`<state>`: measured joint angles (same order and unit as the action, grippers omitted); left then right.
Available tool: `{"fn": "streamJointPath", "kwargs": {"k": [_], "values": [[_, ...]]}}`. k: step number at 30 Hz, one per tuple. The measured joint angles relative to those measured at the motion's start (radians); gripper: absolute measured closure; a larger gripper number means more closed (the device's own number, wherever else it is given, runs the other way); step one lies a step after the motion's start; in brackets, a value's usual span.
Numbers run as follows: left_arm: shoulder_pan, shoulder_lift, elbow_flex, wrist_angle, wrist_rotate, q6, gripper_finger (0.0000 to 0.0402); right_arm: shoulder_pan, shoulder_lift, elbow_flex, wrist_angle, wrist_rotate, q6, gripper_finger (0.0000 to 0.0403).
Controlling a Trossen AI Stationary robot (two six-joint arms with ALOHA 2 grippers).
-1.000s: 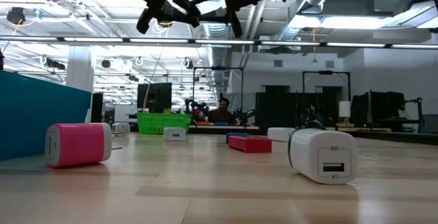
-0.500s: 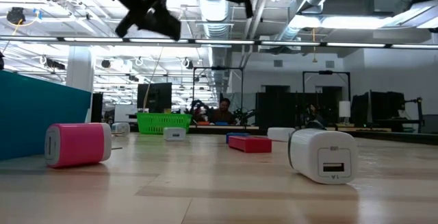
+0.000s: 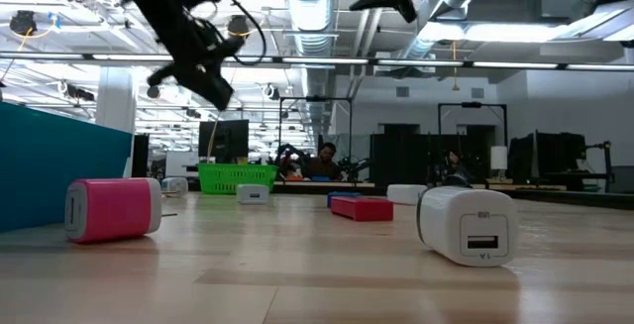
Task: Pick & Place Office items
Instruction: Put the black digital clock into the green bin
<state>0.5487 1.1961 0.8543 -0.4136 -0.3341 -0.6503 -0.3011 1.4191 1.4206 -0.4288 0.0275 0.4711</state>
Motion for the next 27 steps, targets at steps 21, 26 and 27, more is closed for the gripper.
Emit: {"fn": "streamJointPath", "kwargs": {"k": [21,26,27], "values": [[0.23,0.445,0.303,-0.187,0.273,0.722,0.0352,0.074,-0.139,-0.151,-0.051,0.089,0.105,0.0251],[0.233,0.455,0.311,-0.213,0.259,0.752,0.0348,0.08,-0.15,-0.15,-0.05,0.104,0.107,0.0251],[0.233,0.455,0.311,-0.213,0.258,0.755,0.0346,0.082,-0.15,-0.15,-0.05,0.105,0.113,0.0251]]}}
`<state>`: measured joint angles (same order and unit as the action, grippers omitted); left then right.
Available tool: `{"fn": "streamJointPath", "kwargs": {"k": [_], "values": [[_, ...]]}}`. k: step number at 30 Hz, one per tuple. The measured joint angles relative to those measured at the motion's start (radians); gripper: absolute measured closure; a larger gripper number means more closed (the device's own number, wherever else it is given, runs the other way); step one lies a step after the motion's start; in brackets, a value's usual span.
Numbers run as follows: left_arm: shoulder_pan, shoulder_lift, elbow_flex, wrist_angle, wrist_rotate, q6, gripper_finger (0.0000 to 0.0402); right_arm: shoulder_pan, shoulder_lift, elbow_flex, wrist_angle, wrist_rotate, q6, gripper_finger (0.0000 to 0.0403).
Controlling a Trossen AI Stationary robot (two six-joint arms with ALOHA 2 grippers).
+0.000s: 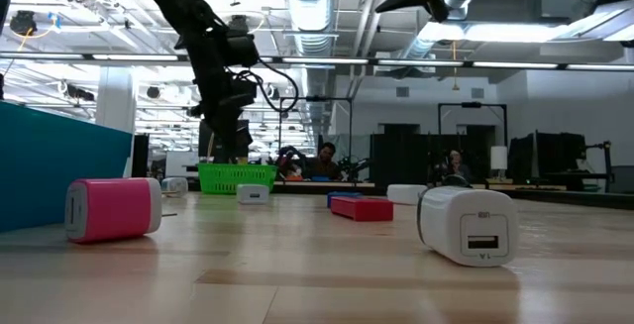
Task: Pick & Place Office items
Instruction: Put the black digital clock into the green bin, then put the blue digital clock into the green bin
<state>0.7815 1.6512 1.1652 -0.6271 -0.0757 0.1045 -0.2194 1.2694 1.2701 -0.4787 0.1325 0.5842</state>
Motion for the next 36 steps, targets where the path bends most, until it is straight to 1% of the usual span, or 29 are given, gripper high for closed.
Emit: {"fn": "streamJointPath", "kwargs": {"k": [12,17,22,25,29,33,36], "values": [[0.0,0.0,0.0,-0.007,-0.006,0.001,0.0333,0.025,-0.001,0.0,-0.001,0.029,0.019,0.0251],[0.0,-0.002,0.0,0.002,-0.024,0.0,0.0308,0.044,-0.001,0.0,-0.007,0.047,0.03,0.0251],[0.002,-0.029,0.0,0.009,-0.056,0.002,0.0272,0.061,-0.001,0.0,-0.019,0.063,0.038,0.0251],[0.002,-0.08,0.0,0.021,-0.057,-0.004,0.0254,0.072,-0.001,0.0,-0.045,0.081,0.045,0.0251],[-0.002,-0.195,0.0,0.016,-0.034,-0.034,0.0242,0.089,-0.001,0.0,-0.14,0.105,0.061,0.0251],[-0.019,-0.339,0.0,0.015,0.07,-0.072,0.0242,0.122,0.006,0.0,-0.277,0.135,0.087,0.0251],[-0.053,-0.436,-0.001,0.015,0.143,-0.117,0.0242,0.153,0.018,-0.002,-0.327,0.135,0.127,0.0251]]}}
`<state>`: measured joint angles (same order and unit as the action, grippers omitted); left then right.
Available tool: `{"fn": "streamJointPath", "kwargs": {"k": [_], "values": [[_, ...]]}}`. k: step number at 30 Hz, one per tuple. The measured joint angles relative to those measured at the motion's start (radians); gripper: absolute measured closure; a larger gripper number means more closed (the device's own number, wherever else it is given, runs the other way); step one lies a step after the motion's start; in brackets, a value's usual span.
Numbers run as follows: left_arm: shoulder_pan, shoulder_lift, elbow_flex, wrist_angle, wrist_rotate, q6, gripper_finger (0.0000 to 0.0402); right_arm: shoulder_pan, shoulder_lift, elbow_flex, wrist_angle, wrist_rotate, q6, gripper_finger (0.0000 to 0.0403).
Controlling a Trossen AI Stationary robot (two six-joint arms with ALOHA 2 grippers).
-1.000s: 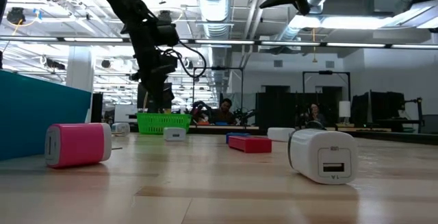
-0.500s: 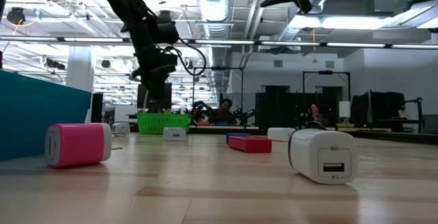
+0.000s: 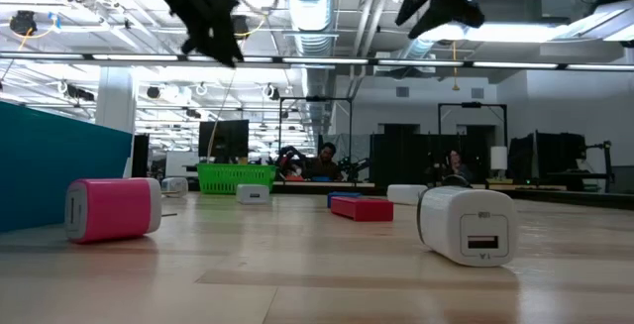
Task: Pick & Place Office items
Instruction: Put the blue digital clock into the green bin
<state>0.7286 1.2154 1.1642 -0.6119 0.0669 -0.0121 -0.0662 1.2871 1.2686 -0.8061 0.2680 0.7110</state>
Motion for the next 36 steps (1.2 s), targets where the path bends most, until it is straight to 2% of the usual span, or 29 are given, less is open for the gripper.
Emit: {"fn": "streamJointPath", "kwargs": {"k": [4,8,12,15,17,25,36], "values": [[-0.089,-0.115,-0.044,0.001,0.005,-0.091,0.024,0.041,0.058,0.002,0.0,0.0,0.112,0.0246],[-0.198,-0.199,-0.109,0.004,-0.062,-0.188,0.0241,0.065,0.181,0.002,-0.023,-0.013,0.329,0.0223],[-0.297,-0.258,-0.154,0.049,-0.122,-0.246,0.0242,0.071,0.317,0.001,0.058,-0.117,0.511,0.0186],[-0.34,-0.278,-0.163,0.06,-0.163,-0.262,0.0242,0.06,0.396,0.001,0.144,-0.235,0.513,0.0163],[-0.356,-0.279,-0.163,0.06,-0.176,-0.264,0.0242,0.051,0.439,0.01,0.154,-0.272,0.513,0.0155],[-0.377,-0.278,-0.164,0.058,-0.177,-0.259,0.0242,0.001,0.591,0.109,0.125,-0.268,0.486,0.0152],[-0.377,-0.282,-0.164,0.051,-0.135,-0.256,0.0242,-0.018,0.787,0.293,-0.035,-0.247,0.451,0.0152]]}}
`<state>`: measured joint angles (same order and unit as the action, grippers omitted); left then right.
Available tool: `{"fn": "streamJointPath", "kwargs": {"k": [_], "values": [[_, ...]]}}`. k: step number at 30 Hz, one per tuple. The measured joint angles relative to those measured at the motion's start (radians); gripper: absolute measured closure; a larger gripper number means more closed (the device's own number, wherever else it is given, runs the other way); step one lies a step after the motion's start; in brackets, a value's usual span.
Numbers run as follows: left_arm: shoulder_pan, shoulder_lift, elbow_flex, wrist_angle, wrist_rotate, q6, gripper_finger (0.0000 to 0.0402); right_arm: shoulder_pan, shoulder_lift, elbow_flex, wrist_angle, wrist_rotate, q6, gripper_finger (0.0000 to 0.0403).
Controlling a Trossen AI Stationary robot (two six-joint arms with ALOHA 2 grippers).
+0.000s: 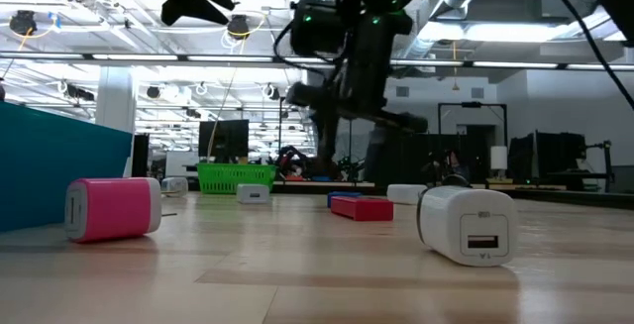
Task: Pick & Place Office items
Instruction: Put the blue digital clock into the green bin
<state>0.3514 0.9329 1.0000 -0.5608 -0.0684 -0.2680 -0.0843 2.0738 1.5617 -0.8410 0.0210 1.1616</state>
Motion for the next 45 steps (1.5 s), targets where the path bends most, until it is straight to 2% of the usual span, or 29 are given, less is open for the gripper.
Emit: {"fn": "streamJointPath", "kwargs": {"k": [8,34,45], "values": [[0.0,0.0,0.0,0.001,0.017,0.001,0.0242,0.018,0.061,0.032,-0.041,-0.022,0.013,0.0152],[0.0,-0.001,0.0,0.007,0.033,-0.022,0.0242,0.046,0.019,0.003,-0.096,0.078,0.039,0.0152],[0.0,-0.001,0.0,0.031,0.057,-0.028,0.0242,0.05,0.025,0.003,-0.08,0.068,0.071,0.0152]]}}
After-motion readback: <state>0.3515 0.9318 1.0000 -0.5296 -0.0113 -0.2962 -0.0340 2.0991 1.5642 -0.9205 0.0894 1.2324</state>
